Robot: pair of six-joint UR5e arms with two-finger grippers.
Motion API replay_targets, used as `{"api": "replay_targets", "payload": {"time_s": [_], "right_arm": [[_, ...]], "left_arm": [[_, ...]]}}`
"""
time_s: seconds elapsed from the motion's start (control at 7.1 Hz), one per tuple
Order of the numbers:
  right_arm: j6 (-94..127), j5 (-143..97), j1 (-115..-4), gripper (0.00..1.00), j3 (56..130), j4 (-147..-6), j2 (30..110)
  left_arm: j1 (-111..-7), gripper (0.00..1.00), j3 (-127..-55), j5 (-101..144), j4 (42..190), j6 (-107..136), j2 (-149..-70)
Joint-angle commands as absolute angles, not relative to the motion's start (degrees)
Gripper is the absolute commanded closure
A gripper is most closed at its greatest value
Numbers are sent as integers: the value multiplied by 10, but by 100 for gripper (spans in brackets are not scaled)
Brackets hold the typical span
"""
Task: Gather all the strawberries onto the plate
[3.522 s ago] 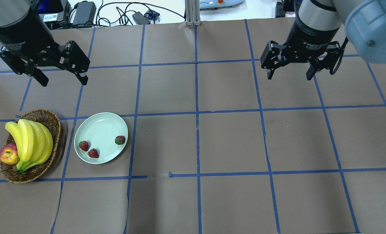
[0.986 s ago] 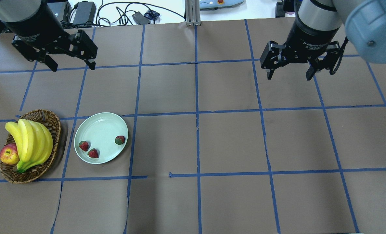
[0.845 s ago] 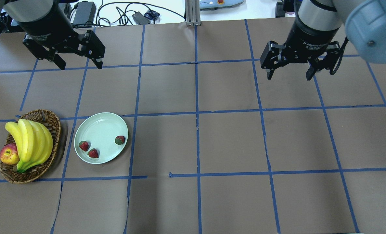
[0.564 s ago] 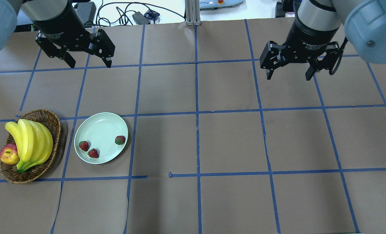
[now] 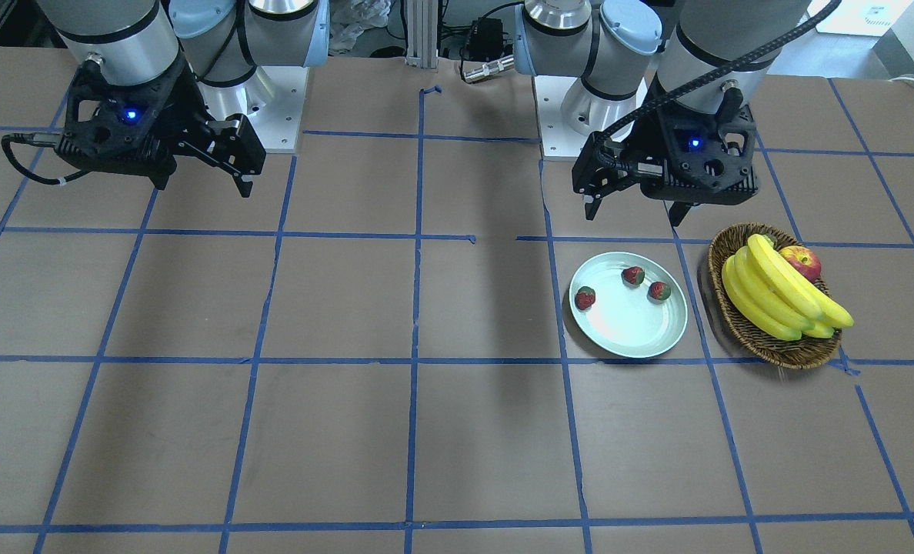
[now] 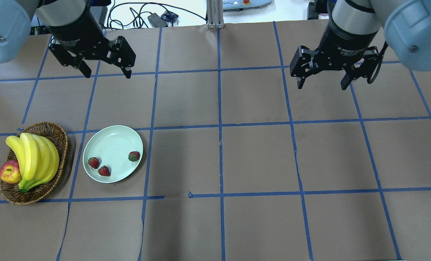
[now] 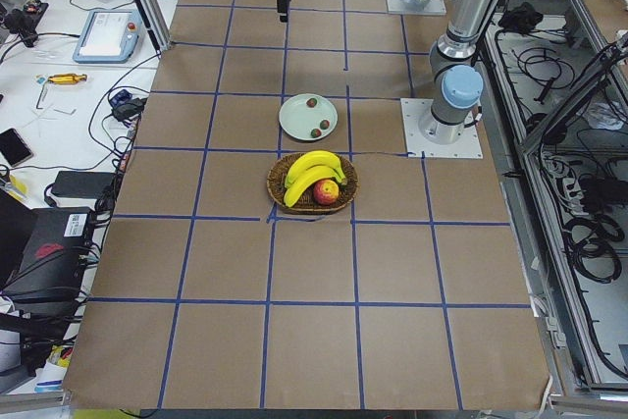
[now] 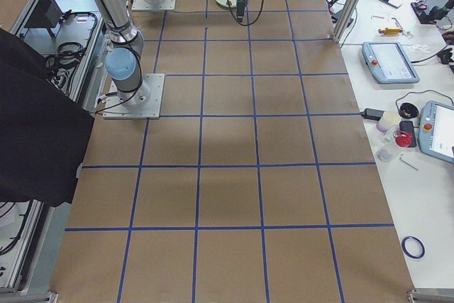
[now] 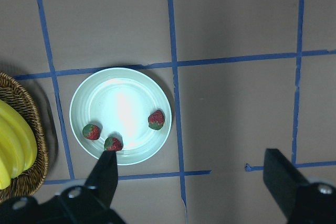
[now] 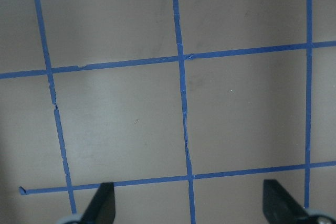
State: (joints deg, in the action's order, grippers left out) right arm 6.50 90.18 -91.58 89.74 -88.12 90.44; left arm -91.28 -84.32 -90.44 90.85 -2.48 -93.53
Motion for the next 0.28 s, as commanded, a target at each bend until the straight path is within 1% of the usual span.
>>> {"api": "replay_targets", "payload": {"time_s": [0.0, 0.14], "right_arm": [[65, 902, -916, 0, 897, -882, 904], [65, 902, -916, 0, 897, -882, 904]], "left_arm": [[-914, 0, -845, -904, 908, -25, -934], [-914, 0, -845, -904, 908, -25, -934]]}}
